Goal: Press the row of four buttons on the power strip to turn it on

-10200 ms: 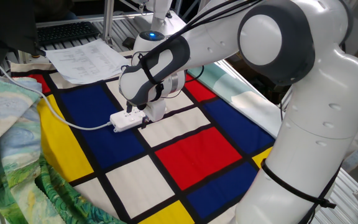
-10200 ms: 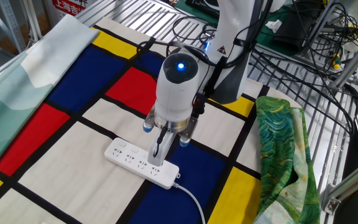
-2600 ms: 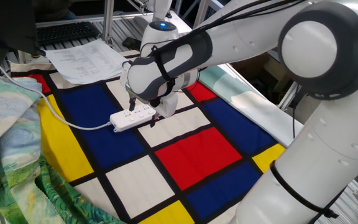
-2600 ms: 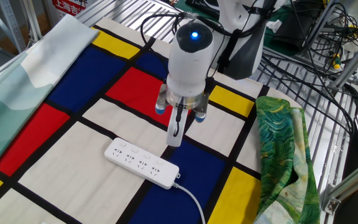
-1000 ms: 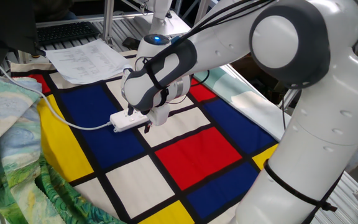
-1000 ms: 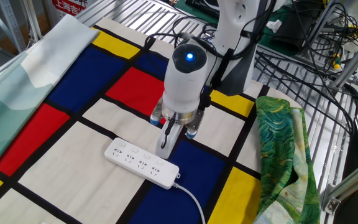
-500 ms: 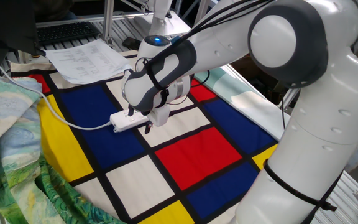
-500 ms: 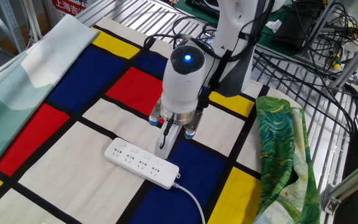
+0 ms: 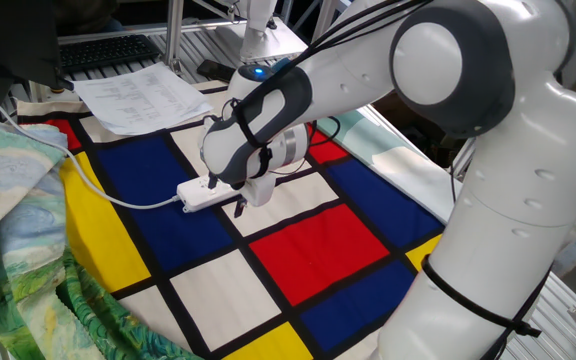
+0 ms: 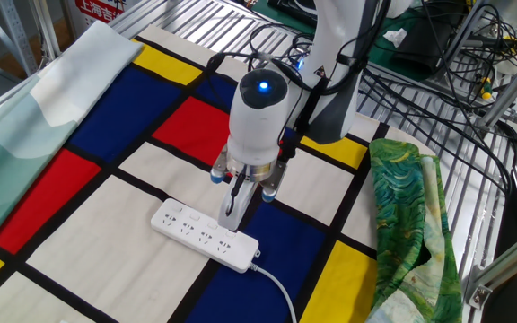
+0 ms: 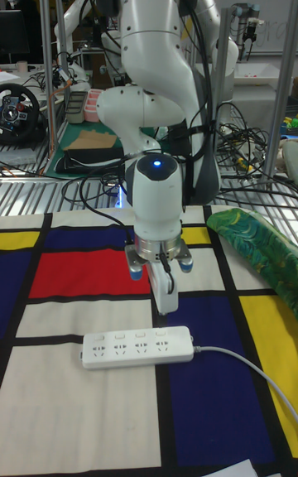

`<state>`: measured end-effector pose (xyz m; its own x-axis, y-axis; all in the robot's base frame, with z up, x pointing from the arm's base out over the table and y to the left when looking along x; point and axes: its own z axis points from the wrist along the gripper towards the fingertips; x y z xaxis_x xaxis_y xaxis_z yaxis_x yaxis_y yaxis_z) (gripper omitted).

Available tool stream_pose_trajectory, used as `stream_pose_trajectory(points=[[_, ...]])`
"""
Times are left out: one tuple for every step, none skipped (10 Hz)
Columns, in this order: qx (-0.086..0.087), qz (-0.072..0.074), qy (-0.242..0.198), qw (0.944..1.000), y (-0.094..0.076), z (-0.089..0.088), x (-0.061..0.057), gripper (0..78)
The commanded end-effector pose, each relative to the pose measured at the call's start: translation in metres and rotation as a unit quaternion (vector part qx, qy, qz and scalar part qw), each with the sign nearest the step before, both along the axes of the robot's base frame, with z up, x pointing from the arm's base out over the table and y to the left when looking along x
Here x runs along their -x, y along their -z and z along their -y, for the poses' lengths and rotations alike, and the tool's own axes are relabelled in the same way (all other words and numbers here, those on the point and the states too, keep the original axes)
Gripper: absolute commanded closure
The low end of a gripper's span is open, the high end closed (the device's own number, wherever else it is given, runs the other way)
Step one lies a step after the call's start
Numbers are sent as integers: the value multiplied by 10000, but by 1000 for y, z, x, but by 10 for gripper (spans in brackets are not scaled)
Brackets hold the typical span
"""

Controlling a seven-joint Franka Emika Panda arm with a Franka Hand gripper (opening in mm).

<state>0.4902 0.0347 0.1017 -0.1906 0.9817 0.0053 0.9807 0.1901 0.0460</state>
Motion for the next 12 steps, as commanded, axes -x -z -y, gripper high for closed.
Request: stream_pose_trajectory(points=[[-12, 85, 50, 10000, 3, 1, -2, 2], [-11, 86, 50, 9999, 3, 1, -2, 2], [4, 73, 71, 9999, 3, 1, -2, 2], [-121, 66, 128, 9998, 3, 1, -2, 2], [-170, 66, 126, 9998, 3, 1, -1, 2], [-43, 72, 60, 9999, 3, 2, -1, 2], [42, 81, 105, 9999, 4, 3, -2, 2], [50, 81, 123, 9999, 4, 3, -2, 2], [73, 82, 111, 9999, 4, 3, -2, 2], [91, 79, 89, 9999, 4, 3, -2, 2], [109, 64, 120, 9998, 4, 3, -2, 2], [66, 15, 179, 9998, 4, 3, -2, 2]])
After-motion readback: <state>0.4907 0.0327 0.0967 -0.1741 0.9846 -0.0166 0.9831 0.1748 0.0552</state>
